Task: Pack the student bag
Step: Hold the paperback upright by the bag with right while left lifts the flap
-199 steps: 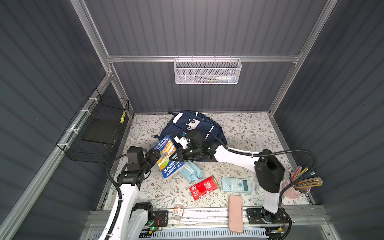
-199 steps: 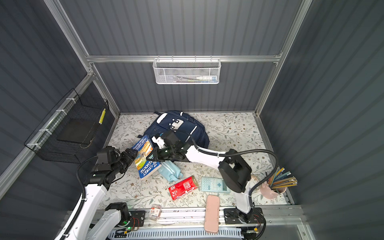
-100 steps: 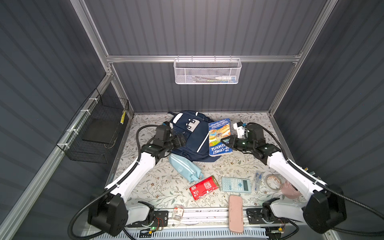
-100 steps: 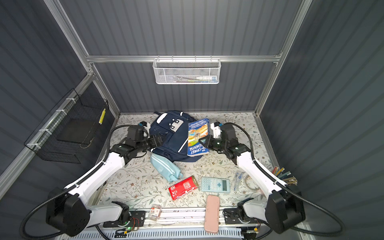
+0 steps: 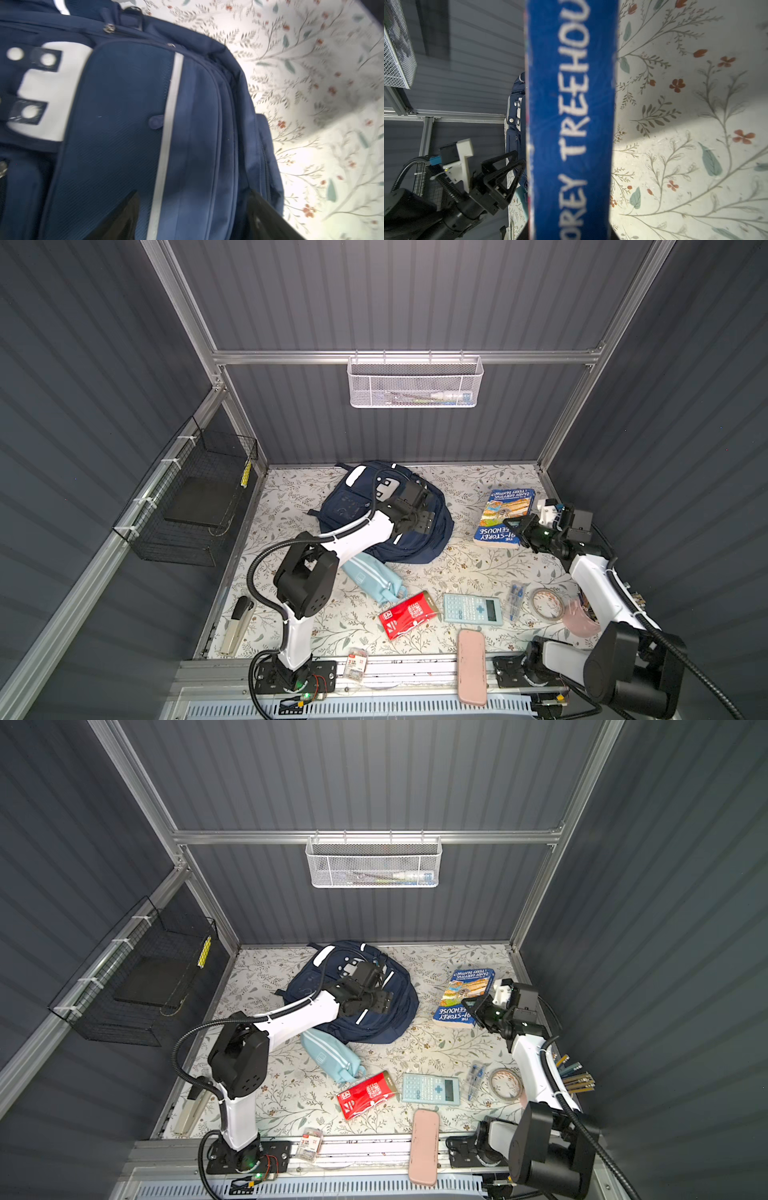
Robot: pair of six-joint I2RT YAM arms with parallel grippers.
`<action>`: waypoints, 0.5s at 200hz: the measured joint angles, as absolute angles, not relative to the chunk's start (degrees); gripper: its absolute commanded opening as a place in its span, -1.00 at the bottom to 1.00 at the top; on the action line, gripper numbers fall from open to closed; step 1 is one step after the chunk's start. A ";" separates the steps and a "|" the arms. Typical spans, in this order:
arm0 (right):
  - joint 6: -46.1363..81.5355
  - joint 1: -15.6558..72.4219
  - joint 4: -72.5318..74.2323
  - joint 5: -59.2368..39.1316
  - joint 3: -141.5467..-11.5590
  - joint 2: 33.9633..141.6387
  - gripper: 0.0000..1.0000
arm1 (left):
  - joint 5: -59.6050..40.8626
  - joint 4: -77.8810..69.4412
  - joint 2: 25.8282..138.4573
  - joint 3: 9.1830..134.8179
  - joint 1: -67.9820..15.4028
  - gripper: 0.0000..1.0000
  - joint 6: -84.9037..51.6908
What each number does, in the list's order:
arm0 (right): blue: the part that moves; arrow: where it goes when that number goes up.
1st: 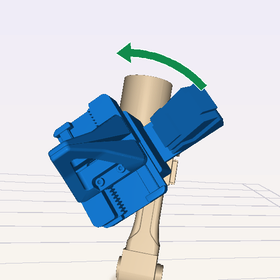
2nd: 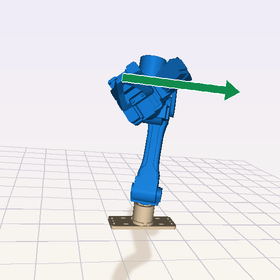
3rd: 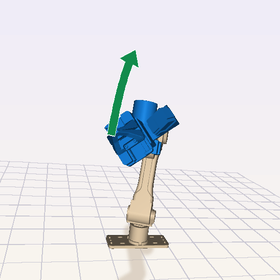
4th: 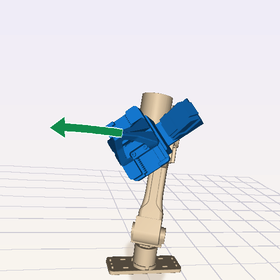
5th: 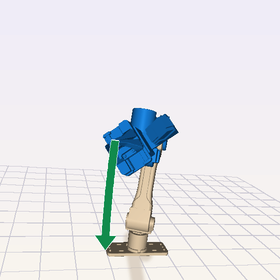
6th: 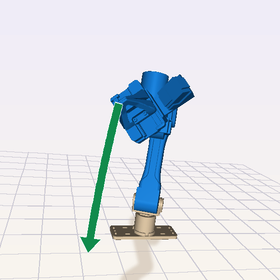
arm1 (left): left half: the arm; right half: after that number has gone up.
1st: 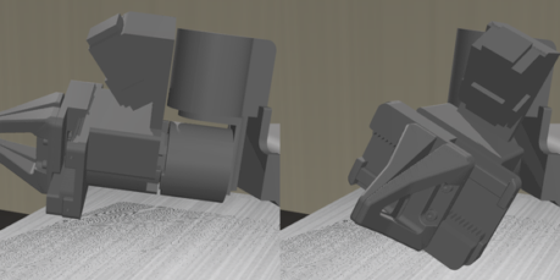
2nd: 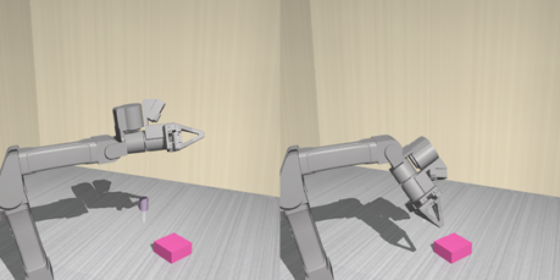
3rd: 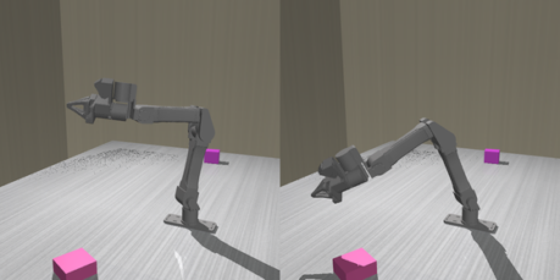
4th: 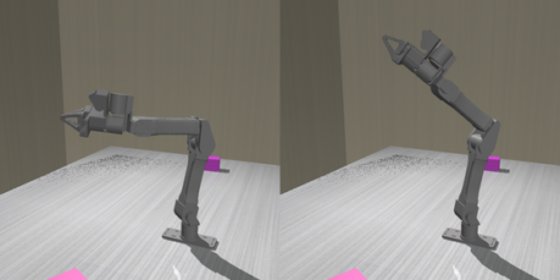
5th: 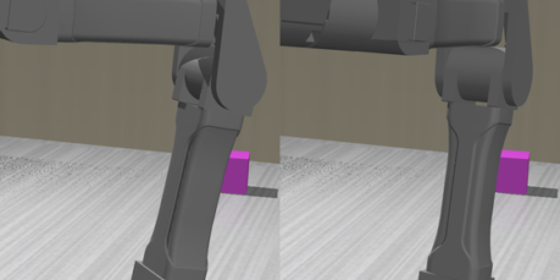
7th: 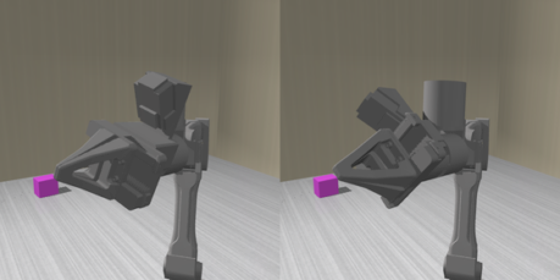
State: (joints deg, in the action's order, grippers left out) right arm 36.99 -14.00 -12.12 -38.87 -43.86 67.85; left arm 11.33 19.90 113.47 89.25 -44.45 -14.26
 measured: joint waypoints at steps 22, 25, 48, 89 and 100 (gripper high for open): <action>36.93 -14.28 -12.03 -39.99 -42.85 66.94 -1.00 | 14.57 21.76 117.51 92.68 -46.04 0.76 -12.27; 36.91 -14.28 -11.97 -40.16 -42.74 66.94 -1.00 | 15.09 22.00 118.24 93.34 -46.24 0.76 -11.92; 36.86 -14.26 -11.53 -41.36 -41.76 67.13 -1.00 | 19.25 24.05 123.33 98.50 -47.75 0.57 -9.74; 37.04 -14.26 -9.98 -43.40 -39.75 67.61 -1.00 | 23.55 26.39 126.43 101.89 -49.10 -1.00 -8.67; 37.19 -14.13 -9.15 -44.23 -39.62 67.85 -1.00 | 24.27 26.83 125.49 101.89 -49.28 -1.00 -8.36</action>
